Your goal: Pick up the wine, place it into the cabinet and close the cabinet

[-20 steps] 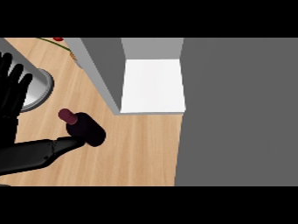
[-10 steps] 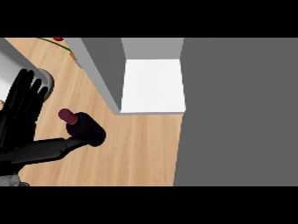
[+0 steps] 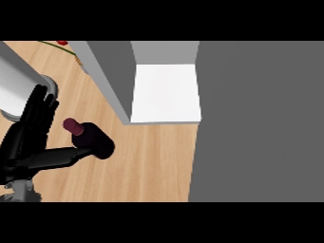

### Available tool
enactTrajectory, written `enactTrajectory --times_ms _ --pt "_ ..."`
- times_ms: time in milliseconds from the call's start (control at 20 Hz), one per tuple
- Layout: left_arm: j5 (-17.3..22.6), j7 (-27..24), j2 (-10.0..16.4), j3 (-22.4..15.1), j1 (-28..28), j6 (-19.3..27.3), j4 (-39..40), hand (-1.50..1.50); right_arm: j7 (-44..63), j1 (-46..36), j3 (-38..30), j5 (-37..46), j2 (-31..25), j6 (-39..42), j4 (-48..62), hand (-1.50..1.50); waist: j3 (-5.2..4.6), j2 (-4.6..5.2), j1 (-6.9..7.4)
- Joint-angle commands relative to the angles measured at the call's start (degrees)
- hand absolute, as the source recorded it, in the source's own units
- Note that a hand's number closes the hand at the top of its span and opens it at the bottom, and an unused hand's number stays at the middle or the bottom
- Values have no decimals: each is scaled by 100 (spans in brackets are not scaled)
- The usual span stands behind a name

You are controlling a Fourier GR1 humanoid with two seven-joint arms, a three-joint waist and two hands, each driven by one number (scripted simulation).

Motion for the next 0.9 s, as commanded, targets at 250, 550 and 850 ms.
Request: enactTrajectory --times_ms 250,550,850 --pt "-161 -992 -204 144 -32 -48 1290 -150 374 562 -143 -361 -268 39 -1562 -150 4 3 -52" --pt "139 -1358 7 552 -274 -398 2117 -150 460 406 -217 -390 -325 -18 -1540 -150 2 9 -11" --pt "169 -1918 -111 581 -347 -604 2947 -150 737 453 104 -104 -331 -183 -1800 -150 -5 -8 -66"
